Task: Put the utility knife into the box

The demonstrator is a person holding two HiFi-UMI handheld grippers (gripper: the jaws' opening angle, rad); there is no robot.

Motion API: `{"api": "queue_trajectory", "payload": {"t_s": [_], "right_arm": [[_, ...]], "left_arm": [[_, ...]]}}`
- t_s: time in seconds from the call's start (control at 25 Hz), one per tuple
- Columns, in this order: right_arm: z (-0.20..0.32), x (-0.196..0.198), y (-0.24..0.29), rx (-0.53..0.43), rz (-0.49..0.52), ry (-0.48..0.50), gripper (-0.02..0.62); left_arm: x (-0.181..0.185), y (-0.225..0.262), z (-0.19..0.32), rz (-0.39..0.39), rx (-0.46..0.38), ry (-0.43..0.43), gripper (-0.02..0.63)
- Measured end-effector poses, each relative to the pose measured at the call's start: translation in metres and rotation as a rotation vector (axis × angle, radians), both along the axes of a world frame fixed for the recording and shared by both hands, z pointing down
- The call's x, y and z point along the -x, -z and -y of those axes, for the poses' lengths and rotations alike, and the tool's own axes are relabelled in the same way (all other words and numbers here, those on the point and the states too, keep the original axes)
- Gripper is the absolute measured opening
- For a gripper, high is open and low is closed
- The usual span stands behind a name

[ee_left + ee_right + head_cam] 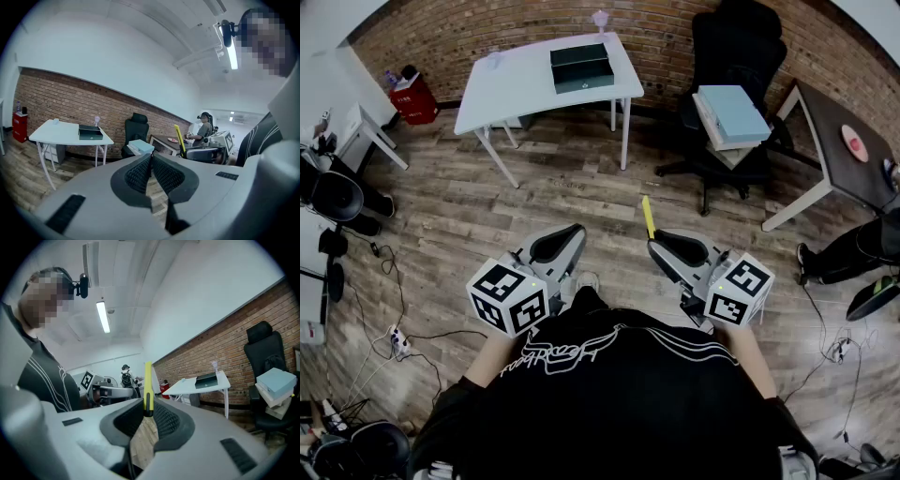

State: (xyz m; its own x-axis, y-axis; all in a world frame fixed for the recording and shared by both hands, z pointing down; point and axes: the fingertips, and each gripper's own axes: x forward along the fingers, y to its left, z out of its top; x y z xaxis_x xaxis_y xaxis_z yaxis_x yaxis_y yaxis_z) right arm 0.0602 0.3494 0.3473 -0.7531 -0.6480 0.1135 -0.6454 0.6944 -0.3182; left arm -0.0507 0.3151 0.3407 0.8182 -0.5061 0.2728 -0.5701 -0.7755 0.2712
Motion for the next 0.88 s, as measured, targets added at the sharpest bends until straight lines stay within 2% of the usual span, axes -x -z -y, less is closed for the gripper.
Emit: {"api": "queue_trajectory", "payload": {"t_s": [0.32, 0.6, 0.88], "right_arm": [[0.008, -0.021, 0.0, 0.025, 0.015, -0.088, 0.067], [0.024, -0.034, -0.012, 0.055, 0.005, -0.133, 0.068], [0.066, -0.043, -0.026, 0.08, 0.009, -0.154, 0.067]], "left_arm": [[-0.018, 0.0, 0.005, -0.005, 0.01, -0.05, 0.04], [-0.029, -0.02, 0.023, -0.008, 0.068, -0.07, 0.04], [-0.038, -0.036, 0.065, 0.005, 0.095, -0.084, 0.04]]}}
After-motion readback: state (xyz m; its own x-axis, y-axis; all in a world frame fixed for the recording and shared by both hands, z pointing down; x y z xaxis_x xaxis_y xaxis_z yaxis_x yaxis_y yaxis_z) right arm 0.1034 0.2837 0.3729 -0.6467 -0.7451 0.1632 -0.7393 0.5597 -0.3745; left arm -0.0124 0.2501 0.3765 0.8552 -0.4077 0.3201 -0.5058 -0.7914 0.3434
